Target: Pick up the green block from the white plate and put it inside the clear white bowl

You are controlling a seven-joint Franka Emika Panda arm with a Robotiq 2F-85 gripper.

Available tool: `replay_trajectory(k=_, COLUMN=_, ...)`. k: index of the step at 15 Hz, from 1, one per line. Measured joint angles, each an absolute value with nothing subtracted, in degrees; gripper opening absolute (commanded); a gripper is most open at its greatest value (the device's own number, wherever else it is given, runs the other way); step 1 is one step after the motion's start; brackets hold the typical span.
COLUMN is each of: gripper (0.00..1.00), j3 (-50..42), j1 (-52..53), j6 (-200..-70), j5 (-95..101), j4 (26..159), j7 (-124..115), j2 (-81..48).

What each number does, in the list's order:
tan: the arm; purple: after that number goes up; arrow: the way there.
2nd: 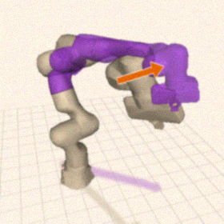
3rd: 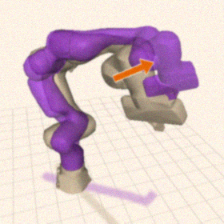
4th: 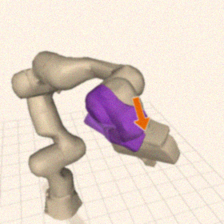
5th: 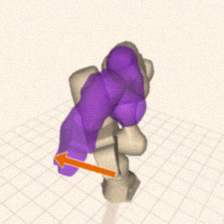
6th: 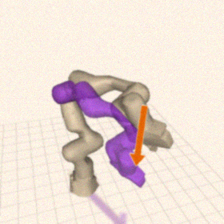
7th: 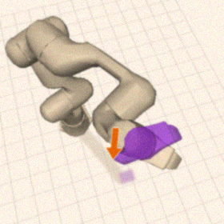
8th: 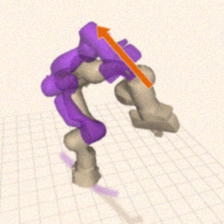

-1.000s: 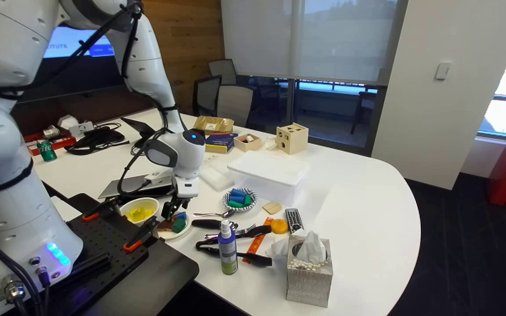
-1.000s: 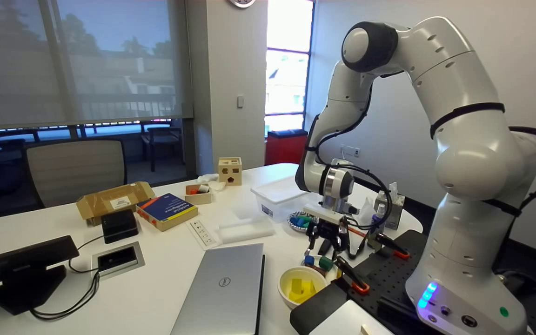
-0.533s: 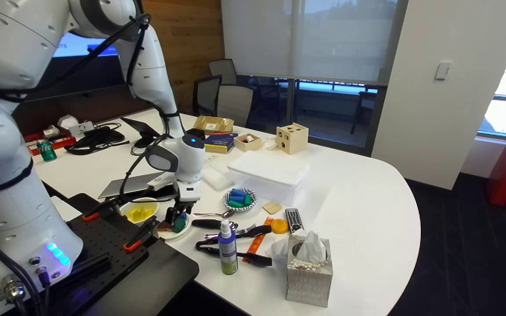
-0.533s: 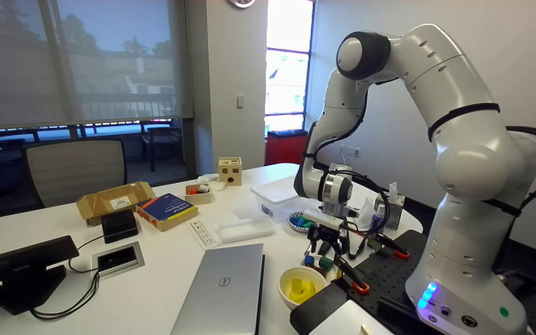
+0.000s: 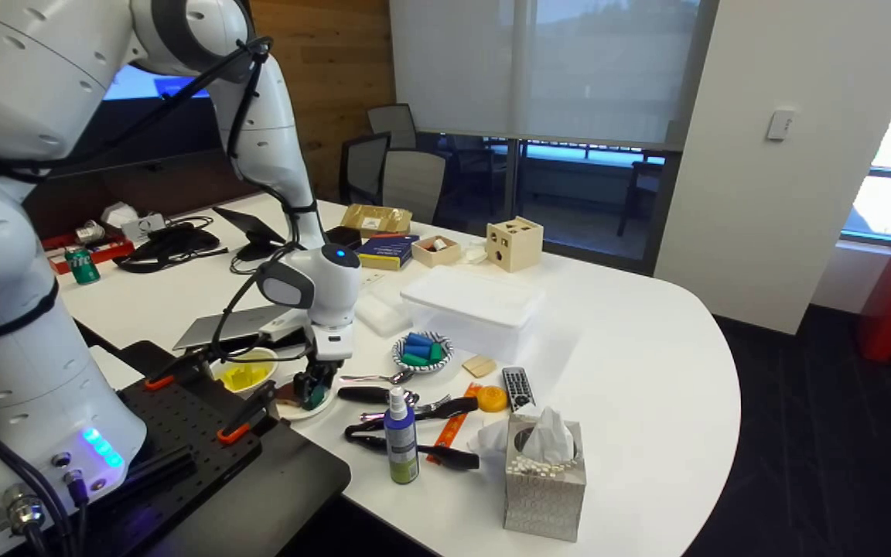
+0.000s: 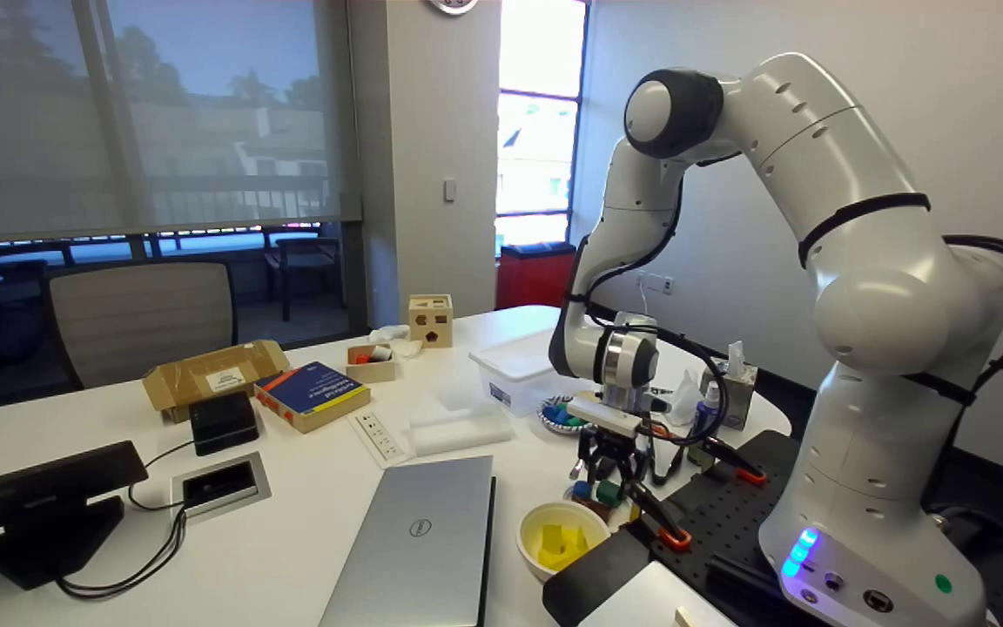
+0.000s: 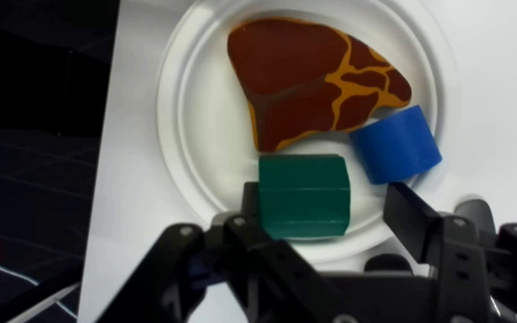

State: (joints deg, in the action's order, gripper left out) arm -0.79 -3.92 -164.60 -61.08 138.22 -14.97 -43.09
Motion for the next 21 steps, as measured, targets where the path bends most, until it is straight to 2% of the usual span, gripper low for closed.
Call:
replay_trajectory(k=3, gripper=0.2, j3=-0.8, j1=-3.9, j6=-165.4, j5=-61.1, j4=138.2, j7=-15.0, j2=-43.1)
replay_trajectory(k=12, gripper=0.2, j3=-1.9, j1=0.3, j6=-170.9, j5=-61.1, j4=139.6, j7=-16.3, j2=-41.7)
replay_trajectory(k=21, gripper=0.2, j3=-3.1, j1=4.8, j6=-173.4, j5=-60.6, j4=141.7, j7=-12.8, j2=-34.0)
